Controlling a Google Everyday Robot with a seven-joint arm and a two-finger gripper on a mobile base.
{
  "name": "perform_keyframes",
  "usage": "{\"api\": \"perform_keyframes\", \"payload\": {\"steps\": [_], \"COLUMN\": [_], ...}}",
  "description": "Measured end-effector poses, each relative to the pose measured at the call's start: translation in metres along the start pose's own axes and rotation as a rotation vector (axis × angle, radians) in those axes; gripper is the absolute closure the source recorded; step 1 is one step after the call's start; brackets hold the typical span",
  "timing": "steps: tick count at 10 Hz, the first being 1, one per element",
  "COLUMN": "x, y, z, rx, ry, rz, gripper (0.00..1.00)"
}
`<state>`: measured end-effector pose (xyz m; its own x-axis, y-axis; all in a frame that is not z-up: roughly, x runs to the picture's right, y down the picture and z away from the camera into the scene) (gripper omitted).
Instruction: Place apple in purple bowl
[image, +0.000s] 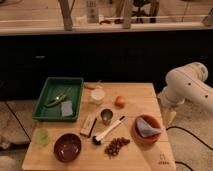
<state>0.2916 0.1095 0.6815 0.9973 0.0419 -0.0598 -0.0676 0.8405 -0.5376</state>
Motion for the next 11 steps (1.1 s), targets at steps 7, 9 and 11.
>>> {"api": "perform_keyframes", "payload": {"steps": [7, 9, 11], "x": [-0.061, -0.064, -0.085], "y": [-0.02, -0.023, -0.032], "z": [0.025, 0.028, 0.041], "rx": [0.006, 0.008, 0.005], "ry": [-0.016, -0.021, -0.033], "rz": [-0.033, -0.041, -0.064], "gripper": [0.2, 0.2, 0.2]}}
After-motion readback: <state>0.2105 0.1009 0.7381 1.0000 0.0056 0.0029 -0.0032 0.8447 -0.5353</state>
